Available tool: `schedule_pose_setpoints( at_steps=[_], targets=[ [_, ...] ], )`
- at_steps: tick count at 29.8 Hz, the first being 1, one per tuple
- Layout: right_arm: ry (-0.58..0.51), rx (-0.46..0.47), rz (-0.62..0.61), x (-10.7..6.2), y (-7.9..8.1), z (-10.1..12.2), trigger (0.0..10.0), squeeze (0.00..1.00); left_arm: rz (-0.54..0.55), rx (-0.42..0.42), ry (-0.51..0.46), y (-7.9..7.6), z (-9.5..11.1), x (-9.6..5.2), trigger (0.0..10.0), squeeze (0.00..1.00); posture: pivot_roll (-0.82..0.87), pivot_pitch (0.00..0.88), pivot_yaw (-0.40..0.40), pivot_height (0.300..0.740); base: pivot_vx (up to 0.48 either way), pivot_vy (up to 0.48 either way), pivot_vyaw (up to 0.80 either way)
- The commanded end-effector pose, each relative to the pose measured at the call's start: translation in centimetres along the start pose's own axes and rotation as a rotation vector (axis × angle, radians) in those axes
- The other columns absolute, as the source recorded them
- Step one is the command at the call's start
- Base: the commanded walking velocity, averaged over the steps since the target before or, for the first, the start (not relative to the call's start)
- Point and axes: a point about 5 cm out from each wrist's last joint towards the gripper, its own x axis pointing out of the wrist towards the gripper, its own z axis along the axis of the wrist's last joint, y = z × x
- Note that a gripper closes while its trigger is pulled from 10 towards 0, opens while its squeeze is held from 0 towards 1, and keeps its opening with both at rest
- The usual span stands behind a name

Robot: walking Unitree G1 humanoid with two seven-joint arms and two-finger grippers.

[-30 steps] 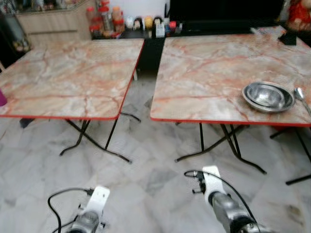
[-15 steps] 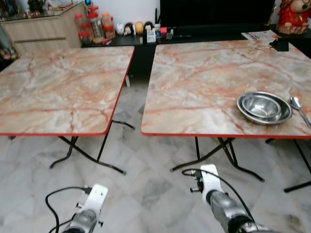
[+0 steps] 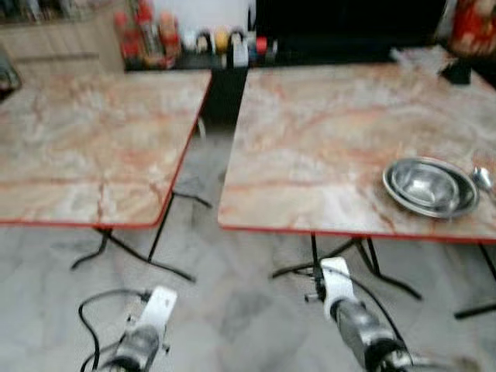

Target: Setting the table

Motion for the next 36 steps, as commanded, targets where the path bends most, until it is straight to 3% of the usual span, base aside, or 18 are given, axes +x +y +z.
schedule_pose_setpoints(
  at_steps=[1,36],
  targets=[
    [-0.002,0.008,-0.013,-0.02,-0.42,0.11,10.0,0.0,-0.005,0.006,0.011,-0.1,-0.32,-0.02,10.0,0.0,-0.07,0.03,0.061,0.74,0.0,-0.382,0.0],
    [-0.006,0.023,-0.024,0.0,-0.4,0.25,10.0,0.0,-0.008,0.01,0.009,0.03,-0.18,0.0,10.0,0.0,-0.08,0.048,0.072,0.74,0.0,-0.377,0.0]
  ],
)
